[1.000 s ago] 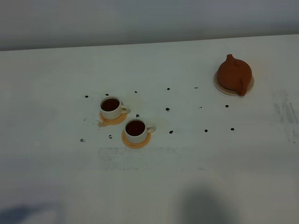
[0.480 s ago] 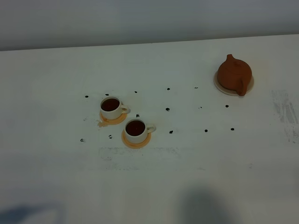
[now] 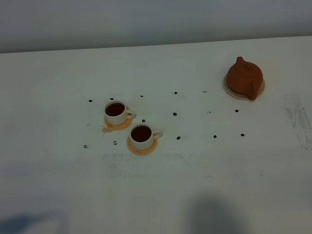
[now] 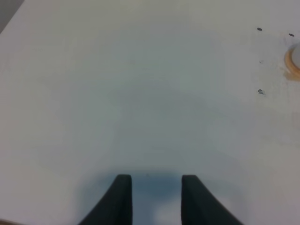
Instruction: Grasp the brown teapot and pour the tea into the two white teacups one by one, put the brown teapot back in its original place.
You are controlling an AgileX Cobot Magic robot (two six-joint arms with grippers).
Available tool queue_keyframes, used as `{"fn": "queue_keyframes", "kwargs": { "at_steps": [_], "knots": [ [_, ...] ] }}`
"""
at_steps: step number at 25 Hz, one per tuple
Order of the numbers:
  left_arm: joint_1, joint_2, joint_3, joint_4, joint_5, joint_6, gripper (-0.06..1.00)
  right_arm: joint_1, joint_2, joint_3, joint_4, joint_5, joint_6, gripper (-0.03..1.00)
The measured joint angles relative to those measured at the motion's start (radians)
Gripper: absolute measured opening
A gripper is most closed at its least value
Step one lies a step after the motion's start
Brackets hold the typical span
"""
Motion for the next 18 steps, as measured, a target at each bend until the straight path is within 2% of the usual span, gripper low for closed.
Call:
{"fn": "queue_keyframes", "kwargs": {
  "at_steps": [4,7,18],
  "knots": [
    [0.000,0.000,0.000,0.000,0.000,0.000,0.25,-0.121,0.000,0.000,0.011,0.000,-0.018,0.47],
    [0.000,0.000,0.000,0.000,0.000,0.000,0.25,-0.173,0.000,0.001,0.040,0.000,-0.053,0.47],
    [0.000,0.000,0.000,0.000,0.000,0.000,0.25,-0.186,0.000,0.001,0.052,0.000,-0.063,0.47]
  ]
}}
